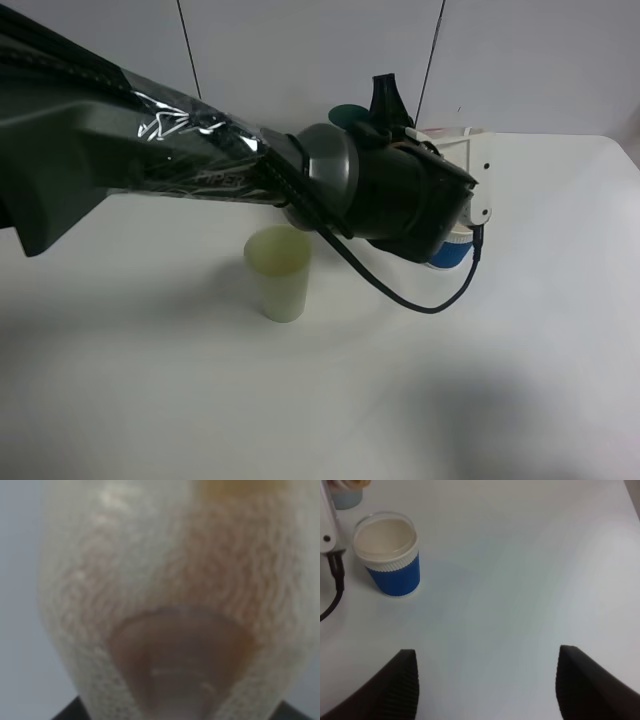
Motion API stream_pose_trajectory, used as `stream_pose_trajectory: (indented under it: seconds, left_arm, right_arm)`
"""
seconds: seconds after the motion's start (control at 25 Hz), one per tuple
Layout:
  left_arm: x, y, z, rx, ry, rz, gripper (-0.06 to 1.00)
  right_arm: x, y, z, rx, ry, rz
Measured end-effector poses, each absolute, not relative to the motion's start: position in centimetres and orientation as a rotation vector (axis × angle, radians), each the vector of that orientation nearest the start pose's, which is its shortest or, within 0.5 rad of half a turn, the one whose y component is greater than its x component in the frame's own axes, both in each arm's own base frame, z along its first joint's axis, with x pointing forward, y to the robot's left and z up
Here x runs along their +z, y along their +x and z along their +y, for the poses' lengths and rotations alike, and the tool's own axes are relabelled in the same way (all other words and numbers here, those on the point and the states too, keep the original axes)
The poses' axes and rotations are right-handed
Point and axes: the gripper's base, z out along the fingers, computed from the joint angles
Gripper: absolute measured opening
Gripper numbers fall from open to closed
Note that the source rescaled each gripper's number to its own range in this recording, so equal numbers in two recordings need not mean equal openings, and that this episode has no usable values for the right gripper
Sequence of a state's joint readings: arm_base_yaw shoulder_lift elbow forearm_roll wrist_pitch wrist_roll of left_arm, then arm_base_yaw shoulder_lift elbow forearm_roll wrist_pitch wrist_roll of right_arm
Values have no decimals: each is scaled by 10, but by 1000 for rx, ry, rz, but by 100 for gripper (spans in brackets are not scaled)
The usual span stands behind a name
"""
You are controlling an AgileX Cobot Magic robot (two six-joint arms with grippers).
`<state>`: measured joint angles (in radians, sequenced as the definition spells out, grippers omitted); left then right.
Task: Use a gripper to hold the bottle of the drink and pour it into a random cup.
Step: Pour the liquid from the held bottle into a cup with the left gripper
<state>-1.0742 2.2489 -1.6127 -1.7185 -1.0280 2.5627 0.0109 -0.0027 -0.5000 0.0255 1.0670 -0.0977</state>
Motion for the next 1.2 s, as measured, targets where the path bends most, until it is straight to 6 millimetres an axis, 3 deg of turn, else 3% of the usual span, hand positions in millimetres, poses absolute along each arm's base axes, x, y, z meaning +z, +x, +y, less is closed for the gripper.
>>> stream_pose_trajectory:
  seconds: [0.2, 0.64, 1.2]
  left_arm:
    - [177, 293, -377, 973, 1278, 1628, 0]
    - [160, 295, -380, 1029, 1349, 1575, 0]
    - [165, 297, -383, 1062, 1362, 1492, 0]
  right_arm:
    - [277, -6, 2, -24, -112, 2045]
    - [277, -6, 2, -24, -112, 2045]
    - [277, -6, 2, -24, -112, 2045]
